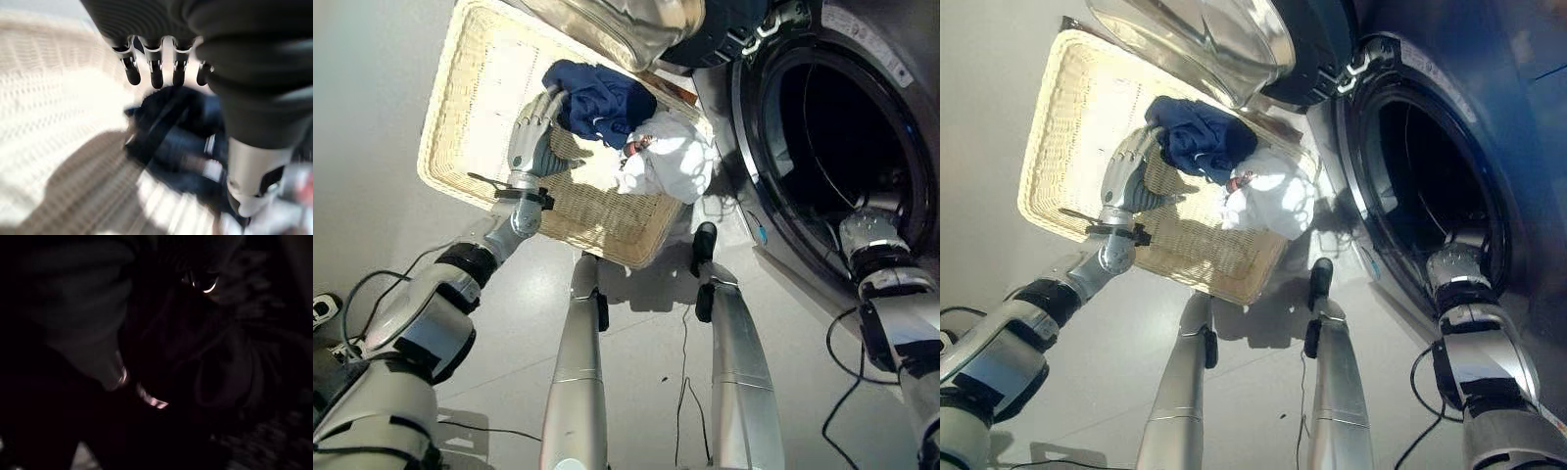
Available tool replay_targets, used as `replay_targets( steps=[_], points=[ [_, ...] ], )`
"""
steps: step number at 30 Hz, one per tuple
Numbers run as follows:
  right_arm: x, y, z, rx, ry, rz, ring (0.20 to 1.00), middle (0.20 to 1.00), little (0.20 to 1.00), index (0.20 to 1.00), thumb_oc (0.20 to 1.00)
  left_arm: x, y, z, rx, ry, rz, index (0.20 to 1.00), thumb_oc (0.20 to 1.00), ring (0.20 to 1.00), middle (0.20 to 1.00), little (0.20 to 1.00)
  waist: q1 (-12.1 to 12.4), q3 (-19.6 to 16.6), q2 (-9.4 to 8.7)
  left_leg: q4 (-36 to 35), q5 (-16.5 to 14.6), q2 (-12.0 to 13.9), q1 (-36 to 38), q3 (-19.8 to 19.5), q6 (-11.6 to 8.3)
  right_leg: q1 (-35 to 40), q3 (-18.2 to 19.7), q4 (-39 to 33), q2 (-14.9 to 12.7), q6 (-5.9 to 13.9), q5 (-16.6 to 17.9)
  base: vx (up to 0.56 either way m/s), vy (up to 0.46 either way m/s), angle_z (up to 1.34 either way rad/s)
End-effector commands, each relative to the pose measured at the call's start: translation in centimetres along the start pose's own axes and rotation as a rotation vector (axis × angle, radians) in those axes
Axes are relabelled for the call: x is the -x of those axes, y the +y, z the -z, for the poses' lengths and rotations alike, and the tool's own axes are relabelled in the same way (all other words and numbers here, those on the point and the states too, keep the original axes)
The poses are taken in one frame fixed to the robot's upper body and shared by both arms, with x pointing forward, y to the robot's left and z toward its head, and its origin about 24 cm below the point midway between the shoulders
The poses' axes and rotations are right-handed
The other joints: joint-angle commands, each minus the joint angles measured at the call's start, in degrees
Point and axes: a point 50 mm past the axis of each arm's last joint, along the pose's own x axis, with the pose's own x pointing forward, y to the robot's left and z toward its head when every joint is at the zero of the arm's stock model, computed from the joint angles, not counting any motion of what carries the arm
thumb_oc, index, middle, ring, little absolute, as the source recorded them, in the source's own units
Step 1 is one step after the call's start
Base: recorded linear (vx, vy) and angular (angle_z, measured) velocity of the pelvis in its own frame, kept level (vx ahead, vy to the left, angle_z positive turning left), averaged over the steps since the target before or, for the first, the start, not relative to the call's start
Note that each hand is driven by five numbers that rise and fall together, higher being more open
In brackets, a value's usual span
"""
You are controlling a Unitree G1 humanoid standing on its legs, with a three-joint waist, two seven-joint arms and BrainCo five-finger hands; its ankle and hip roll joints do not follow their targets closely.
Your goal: Put the clothes into the washing machine.
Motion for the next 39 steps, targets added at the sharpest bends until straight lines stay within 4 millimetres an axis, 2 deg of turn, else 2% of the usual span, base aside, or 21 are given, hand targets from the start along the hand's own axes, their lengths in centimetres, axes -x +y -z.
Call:
replay_targets(
  steps=[1,4,8,12,14,16,25,31,39],
  points=[
    [-2.7,2.6,-7.3,0.022,-0.202,-0.118,1.0,1.0,1.0,1.0,1.0,-2.3,2.8,0.6,-0.029,0.036,-0.04,1.0,1.0,1.0,1.0,1.0,-0.52,-0.61,-1.93,6.44,-7.73,-3.53,0.76,1.79,2.31,4.7,-2.44,-11.77,5.05,2.83,9.01,0.0,0.0,0.0],
    [-3.1,1.8,-7.1,0.053,-0.173,-0.117,1.0,1.0,1.0,1.0,1.0,-3.2,3.1,0.4,-0.095,0.033,-0.004,1.0,1.0,1.0,1.0,1.0,-0.66,-0.61,-2.15,6.26,-7.93,-3.84,0.26,1.39,2.56,4.32,-2.42,-12.12,5.26,2.86,9.08,0.0,0.0,0.0],
    [-3.0,2.6,-6.2,0.11,-0.153,-0.137,1.0,1.0,1.0,1.0,1.0,-4.3,3.8,0.4,-0.157,0.06,-0.013,1.0,1.0,1.0,1.0,1.0,-0.54,-0.61,-2.27,6.31,-8.04,-4.05,-0.5,1.09,2.62,3.9,-2.63,-12.7,5.09,2.83,9.21,0.0,0.0,0.0],
    [-2.4,3.7,-5.1,0.144,-0.142,-0.161,1.0,1.0,1.0,1.0,1.0,-5.2,5.9,0.4,-0.201,0.068,-0.172,1.0,1.0,1.0,1.0,1.0,-0.7,-0.61,-2.45,6.05,-8.09,-4.08,-0.85,0.99,2.48,3.68,-2.63,-13.17,4.88,2.89,9.14,0.0,0.0,0.0],
    [-2.3,3.8,-4.9,0.146,-0.139,-0.165,1.0,1.0,1.0,1.0,1.0,-5.2,6.2,0.4,-0.206,0.068,-0.205,1.0,1.0,1.0,1.0,1.0,-0.72,-0.61,-2.52,6.04,-8.08,-4.08,-0.96,0.96,2.46,3.64,-2.66,-13.26,4.85,2.89,9.13,0.0,0.0,0.0],
    [-2.0,3.8,-4.3,0.155,-0.126,-0.165,1.0,1.0,1.0,1.0,1.0,-5.5,7.4,0.4,-0.253,0.051,-0.319,1.0,1.0,1.0,1.0,1.0,-0.65,-0.61,-2.91,5.81,-7.96,-3.97,-1.09,0.9,2.34,3.78,-2.95,-13.54,4.78,2.91,9.12,0.0,0.0,0.0],
    [-1.1,3.6,-2.2,0.133,-0.075,-0.148,1.0,1.0,1.0,1.0,1.0,-5.7,9.1,-0.4,-0.311,-0.041,-0.529,1.0,1.0,1.0,1.0,1.0,-0.74,-0.61,-4.58,5.47,-7.58,-3.83,-2.17,0.11,2.14,3.27,-3.39,-14.45,4.96,2.86,9.98,-0.01,-0.043,0.01],
    [-0.7,3.7,-1.3,0.131,-0.056,-0.158,1.0,1.0,1.0,1.0,1.0,-5.8,9.0,-1.1,-0.28,-0.112,-0.537,1.0,1.0,1.0,1.0,1.0,-0.71,-0.61,-5.22,5.47,-8.34,-3.63,-1.57,-0.14,1.97,4.03,-3.46,-14.55,5.25,2.93,9.52,0.0,0.0,0.0],
    [-0.3,4.0,-0.7,0.123,-0.044,-0.176,1.0,1.0,1.0,1.0,1.0,-6.0,6.8,-3.0,-0.279,-0.262,-0.345,1.0,1.0,1.0,1.0,1.0,-1.25,-0.61,-5.28,5.37,-8.58,-3.66,-1.48,0.05,2.06,4.04,-3.07,-15.07,5.55,3.07,10.0,0.0,0.0,0.0]
  ],
)
